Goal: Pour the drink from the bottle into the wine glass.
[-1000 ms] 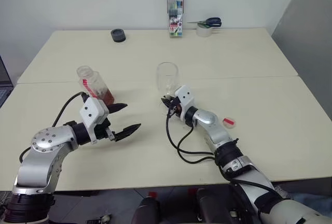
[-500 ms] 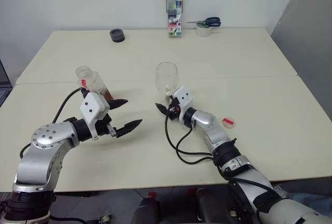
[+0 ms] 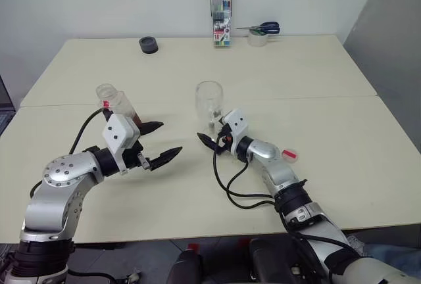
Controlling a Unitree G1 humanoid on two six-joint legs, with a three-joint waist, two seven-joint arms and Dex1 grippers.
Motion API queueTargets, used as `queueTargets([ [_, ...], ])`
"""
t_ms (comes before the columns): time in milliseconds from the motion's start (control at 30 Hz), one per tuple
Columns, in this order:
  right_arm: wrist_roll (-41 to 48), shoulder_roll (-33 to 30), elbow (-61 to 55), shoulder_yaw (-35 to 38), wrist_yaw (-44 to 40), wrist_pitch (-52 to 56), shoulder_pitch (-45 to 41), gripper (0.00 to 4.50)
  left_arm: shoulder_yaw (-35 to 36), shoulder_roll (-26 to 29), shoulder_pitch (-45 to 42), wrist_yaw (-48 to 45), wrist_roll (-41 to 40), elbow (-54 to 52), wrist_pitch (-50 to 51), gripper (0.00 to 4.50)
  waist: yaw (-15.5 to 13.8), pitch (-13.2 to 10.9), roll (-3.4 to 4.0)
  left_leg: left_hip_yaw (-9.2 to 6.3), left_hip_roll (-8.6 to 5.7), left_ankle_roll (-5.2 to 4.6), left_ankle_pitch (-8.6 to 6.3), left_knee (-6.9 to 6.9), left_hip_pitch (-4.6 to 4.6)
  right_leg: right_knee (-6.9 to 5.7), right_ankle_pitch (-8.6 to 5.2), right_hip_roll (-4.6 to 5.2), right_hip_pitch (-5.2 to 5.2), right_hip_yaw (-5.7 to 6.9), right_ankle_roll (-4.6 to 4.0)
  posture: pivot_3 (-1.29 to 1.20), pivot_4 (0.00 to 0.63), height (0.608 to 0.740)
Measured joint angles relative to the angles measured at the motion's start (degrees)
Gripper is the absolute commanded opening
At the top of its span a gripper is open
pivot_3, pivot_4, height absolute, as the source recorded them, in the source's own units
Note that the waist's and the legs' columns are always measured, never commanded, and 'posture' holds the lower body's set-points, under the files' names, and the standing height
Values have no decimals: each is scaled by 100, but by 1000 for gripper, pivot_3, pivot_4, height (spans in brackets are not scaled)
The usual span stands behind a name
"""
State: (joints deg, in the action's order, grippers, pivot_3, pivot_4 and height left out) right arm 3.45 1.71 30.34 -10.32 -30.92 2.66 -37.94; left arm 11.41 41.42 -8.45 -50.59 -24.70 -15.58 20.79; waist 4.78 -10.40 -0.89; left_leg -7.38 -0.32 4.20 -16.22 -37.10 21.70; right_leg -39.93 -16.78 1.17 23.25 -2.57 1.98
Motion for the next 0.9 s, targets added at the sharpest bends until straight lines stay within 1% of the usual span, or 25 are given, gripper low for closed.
queueTargets([
  [433,5,-204,-801,-11,-19,461,421,4485,0,-12,-85,6,0,-11,-3,4500,-2,0,0,0,0,0,0,0,1,1,0,1,0,0,0,0,150,740],
  [567,7,-378,-1178,-7,-28,670,651,4485,0,-27,-85,57,-3,-57,-2,4500,-5,0,0,1,-1,0,0,0,3,3,0,1,0,-1,0,0,150,740],
  [900,67,-1016,-2582,-27,-171,1371,1296,4485,20,-220,-50,300,-130,-198,-1,4500,-17,0,-1,2,0,0,0,-1,4,4,0,1,0,0,0,0,150,740],
])
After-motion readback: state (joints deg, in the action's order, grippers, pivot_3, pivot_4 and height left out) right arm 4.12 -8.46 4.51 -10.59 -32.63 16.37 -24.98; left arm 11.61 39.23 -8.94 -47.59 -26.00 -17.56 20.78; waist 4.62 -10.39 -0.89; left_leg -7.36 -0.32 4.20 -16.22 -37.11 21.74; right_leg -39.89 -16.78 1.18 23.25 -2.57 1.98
